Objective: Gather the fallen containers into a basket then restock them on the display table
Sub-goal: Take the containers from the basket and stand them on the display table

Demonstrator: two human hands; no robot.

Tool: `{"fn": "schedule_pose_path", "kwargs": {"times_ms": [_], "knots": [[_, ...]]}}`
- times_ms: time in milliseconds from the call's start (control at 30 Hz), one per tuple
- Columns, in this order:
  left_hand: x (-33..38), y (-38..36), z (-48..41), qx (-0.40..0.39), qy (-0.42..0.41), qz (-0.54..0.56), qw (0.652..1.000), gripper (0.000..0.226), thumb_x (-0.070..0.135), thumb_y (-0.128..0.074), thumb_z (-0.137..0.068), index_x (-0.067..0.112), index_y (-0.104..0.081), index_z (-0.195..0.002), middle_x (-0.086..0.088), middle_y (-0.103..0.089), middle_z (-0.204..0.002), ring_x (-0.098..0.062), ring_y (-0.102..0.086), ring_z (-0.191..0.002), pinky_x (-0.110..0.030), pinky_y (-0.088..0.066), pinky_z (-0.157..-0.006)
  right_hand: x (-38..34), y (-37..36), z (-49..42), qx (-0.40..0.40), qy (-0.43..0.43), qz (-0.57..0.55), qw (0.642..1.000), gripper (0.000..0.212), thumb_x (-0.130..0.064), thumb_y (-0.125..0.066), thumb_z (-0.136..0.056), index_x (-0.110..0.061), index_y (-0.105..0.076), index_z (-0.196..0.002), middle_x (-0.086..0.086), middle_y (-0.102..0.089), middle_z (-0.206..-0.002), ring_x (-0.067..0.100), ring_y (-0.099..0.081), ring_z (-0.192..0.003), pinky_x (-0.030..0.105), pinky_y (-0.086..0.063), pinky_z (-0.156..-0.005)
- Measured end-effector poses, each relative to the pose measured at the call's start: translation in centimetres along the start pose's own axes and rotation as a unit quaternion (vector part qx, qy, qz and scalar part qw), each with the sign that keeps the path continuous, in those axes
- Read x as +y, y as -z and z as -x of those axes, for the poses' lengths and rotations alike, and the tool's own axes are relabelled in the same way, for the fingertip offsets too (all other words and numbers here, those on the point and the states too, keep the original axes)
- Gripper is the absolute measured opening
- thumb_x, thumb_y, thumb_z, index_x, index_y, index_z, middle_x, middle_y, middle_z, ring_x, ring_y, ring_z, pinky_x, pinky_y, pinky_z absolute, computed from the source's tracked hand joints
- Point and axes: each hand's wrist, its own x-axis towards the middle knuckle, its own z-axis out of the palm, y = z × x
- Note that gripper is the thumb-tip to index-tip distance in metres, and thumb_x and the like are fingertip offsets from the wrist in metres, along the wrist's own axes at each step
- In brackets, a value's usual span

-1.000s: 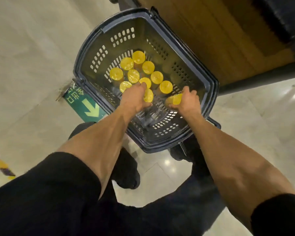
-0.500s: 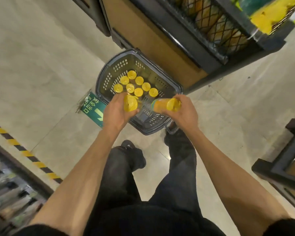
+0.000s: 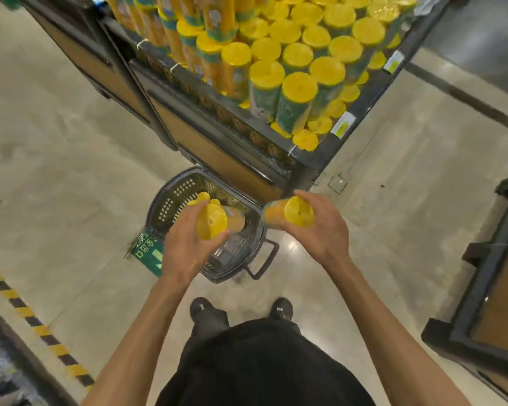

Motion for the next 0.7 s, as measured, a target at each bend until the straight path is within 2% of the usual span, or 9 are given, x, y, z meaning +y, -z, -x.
{"fn": "schedule_pose_path", "kwargs": {"times_ms": [67, 200, 367, 533, 700], "knots": [[3.2, -1.0, -0.1, 0.021, -0.008, -0.002, 1.0, 0.072, 0.045, -0.082, -0.073, 0.024, -0.052, -0.136, 0.001, -0.057, -0.131, -0.02, -0.055, -0.117, -0.041, -0.048, -0.095, 0.7, 3.1, -0.6, 0.017, 0.001, -0.016, 1.0, 0.071, -0.061, -0.08, -0.066, -0.042, -0.054, -0.129, -0.017, -0.053, -0.12, 0.004, -0.051, -0.106, 0.026, -0.042, -0.079], [8.9, -2.4, -0.5, 0.061, -0.04, 0.018, 0.997, 0.07, 0.043, -0.081, -0.074, 0.025, -0.053, -0.135, 0.003, -0.058, -0.128, -0.015, -0.053, -0.113, -0.031, -0.044, -0.09, 2.3, 8.3, -2.0, 0.064, 0.007, -0.047, 0.997, 0.068, -0.053, -0.081, -0.067, -0.04, -0.053, -0.128, -0.02, -0.055, -0.122, 0.003, -0.052, -0.106, 0.03, -0.048, -0.083], [14.5, -3.3, -1.5, 0.062, -0.08, 0.035, 0.994, 0.067, 0.043, -0.08, -0.075, 0.027, -0.053, -0.133, 0.005, -0.059, -0.123, -0.014, -0.055, -0.108, -0.042, -0.052, -0.088, 4.4, 12.7, -3.4, 0.088, 0.019, -0.073, 0.993, 0.067, -0.052, -0.083, -0.065, -0.039, -0.055, -0.125, -0.019, -0.056, -0.118, 0.006, -0.054, -0.103, 0.037, -0.052, -0.085], [18.7, -2.5, -3.8, 0.065, -0.108, 0.034, 0.991, 0.067, 0.047, -0.082, -0.072, 0.031, -0.054, -0.131, 0.018, -0.054, -0.118, -0.004, -0.052, -0.103, -0.038, -0.053, -0.087, 4.7, 16.6, -6.0, 0.097, 0.047, -0.101, 0.989, 0.064, -0.047, -0.083, -0.069, -0.039, -0.056, -0.126, -0.021, -0.055, -0.114, 0.005, -0.053, -0.102, 0.036, -0.052, -0.084], [22.0, -2.5, -7.2, 0.072, -0.12, 0.038, 0.989, 0.072, 0.055, -0.077, -0.069, 0.028, -0.055, -0.132, 0.008, -0.061, -0.124, -0.009, -0.056, -0.107, -0.034, -0.052, -0.086, 5.0, 19.0, -10.5, 0.082, 0.093, -0.112, 0.986, 0.065, -0.049, -0.082, -0.07, -0.037, -0.056, -0.128, -0.018, -0.057, -0.12, 0.006, -0.055, -0.105, 0.037, -0.054, -0.084]]}}
